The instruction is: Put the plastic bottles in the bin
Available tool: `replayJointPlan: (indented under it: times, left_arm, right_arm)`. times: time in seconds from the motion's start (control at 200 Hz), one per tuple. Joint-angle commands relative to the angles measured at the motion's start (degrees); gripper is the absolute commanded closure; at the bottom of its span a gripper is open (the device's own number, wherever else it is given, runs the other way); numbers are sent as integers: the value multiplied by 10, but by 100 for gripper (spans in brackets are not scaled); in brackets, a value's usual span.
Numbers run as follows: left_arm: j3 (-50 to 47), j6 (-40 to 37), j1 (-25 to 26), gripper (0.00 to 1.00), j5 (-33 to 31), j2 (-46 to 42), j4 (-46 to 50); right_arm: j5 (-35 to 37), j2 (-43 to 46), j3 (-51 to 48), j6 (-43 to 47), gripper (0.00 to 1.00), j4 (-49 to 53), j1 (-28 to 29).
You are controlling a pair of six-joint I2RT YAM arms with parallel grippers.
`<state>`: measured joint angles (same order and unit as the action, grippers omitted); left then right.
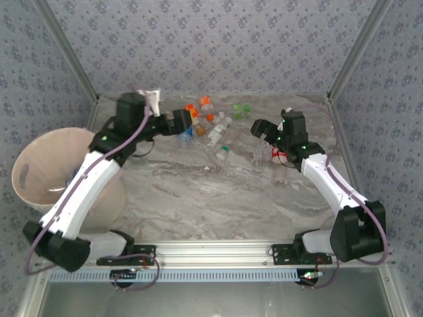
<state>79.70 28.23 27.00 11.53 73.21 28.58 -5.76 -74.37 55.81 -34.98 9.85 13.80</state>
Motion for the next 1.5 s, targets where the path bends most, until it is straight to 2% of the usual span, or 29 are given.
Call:
replayJointPlan:
  times: [0.0, 0.19, 0.275, 0.545, 0.784, 0.999, 1.304, 1.494]
  left_arm:
    - [50, 12, 19, 2, -104, 58, 28]
    - [102, -6, 19, 2, -202, 177, 92]
    - [129, -15, 15, 2, -222, 230, 126]
    - [176, -36, 1, 2, -203, 360, 141]
    - [197, -62, -21, 2, -152, 457, 87]
    - [211, -72, -37, 9, -119, 509, 50]
    - [240, -80, -40, 20, -117, 570, 53]
    - [226, -95, -40, 28, -136, 566, 46]
  right_arm:
    - [2, 31, -13, 15, 0, -31, 3]
    - [-3, 53, -25, 36, 0, -44, 4]
    - [-3, 58, -25, 38, 0, -39, 6]
    - [19, 63, -21, 34, 0, -19, 6]
    - [25, 66, -18, 34, 0, -9, 7]
    - [31, 73, -19, 38, 0, 3, 7]
    - [32, 74, -18, 43, 0, 6, 8]
    - [31, 76, -17, 47, 0, 12, 7]
